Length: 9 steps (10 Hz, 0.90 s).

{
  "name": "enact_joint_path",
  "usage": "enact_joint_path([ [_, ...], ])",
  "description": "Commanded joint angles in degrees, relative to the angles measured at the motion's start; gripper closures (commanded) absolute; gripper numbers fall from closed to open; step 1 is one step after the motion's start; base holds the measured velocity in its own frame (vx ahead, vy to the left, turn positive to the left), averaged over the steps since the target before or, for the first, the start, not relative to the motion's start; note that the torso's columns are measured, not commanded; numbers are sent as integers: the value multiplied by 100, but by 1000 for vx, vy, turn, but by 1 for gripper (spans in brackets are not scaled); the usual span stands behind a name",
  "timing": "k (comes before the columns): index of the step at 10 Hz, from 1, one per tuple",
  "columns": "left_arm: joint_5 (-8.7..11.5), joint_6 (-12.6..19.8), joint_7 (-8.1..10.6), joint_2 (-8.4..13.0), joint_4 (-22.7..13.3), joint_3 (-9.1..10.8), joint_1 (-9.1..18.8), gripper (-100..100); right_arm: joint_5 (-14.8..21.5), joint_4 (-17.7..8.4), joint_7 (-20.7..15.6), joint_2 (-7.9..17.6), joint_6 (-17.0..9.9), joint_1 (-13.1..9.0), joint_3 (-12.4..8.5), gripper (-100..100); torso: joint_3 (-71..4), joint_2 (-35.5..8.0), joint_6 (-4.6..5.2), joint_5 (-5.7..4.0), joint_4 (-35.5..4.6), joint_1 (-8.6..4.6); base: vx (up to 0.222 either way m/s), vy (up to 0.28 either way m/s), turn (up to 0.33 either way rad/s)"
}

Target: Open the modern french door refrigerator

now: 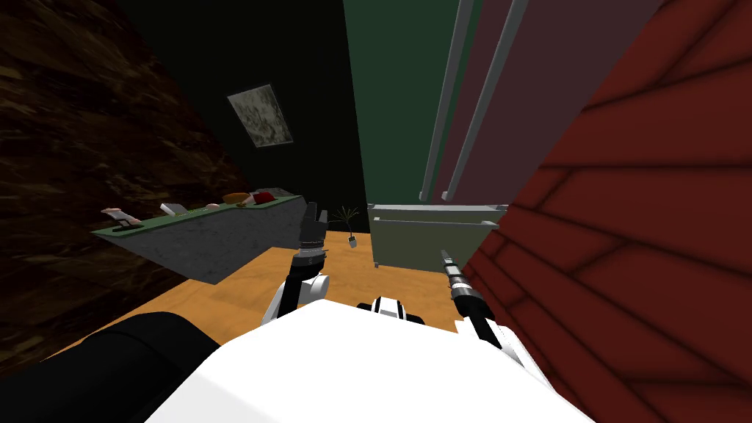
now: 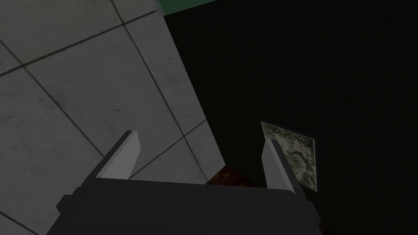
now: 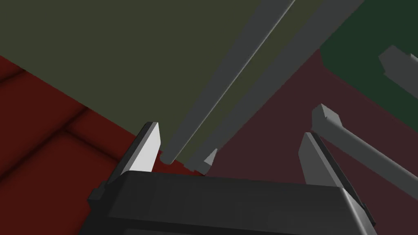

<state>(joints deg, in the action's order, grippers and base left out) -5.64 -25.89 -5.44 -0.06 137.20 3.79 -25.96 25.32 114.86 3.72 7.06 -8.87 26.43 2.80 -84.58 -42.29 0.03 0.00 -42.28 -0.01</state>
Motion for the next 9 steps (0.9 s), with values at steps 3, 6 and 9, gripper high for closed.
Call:
enact_joint_path([
  [3,0,0,0,0,0,0,0,0,737,-701,-83,48,-740,-107,85,-100,8,-12,0,0,-4,1,41,1,119],
  [6,0,0,0,0,0,0,0,0,1183,-1125,-123,91,-1045,-172,133,-100,2,-3,-1,0,-1,1,44,0,110],
  [9,0,0,0,0,0,0,0,0,1562,-1481,-164,136,-1455,-242,182,-100,3,-5,-1,0,-2,2,46,0,130],
])
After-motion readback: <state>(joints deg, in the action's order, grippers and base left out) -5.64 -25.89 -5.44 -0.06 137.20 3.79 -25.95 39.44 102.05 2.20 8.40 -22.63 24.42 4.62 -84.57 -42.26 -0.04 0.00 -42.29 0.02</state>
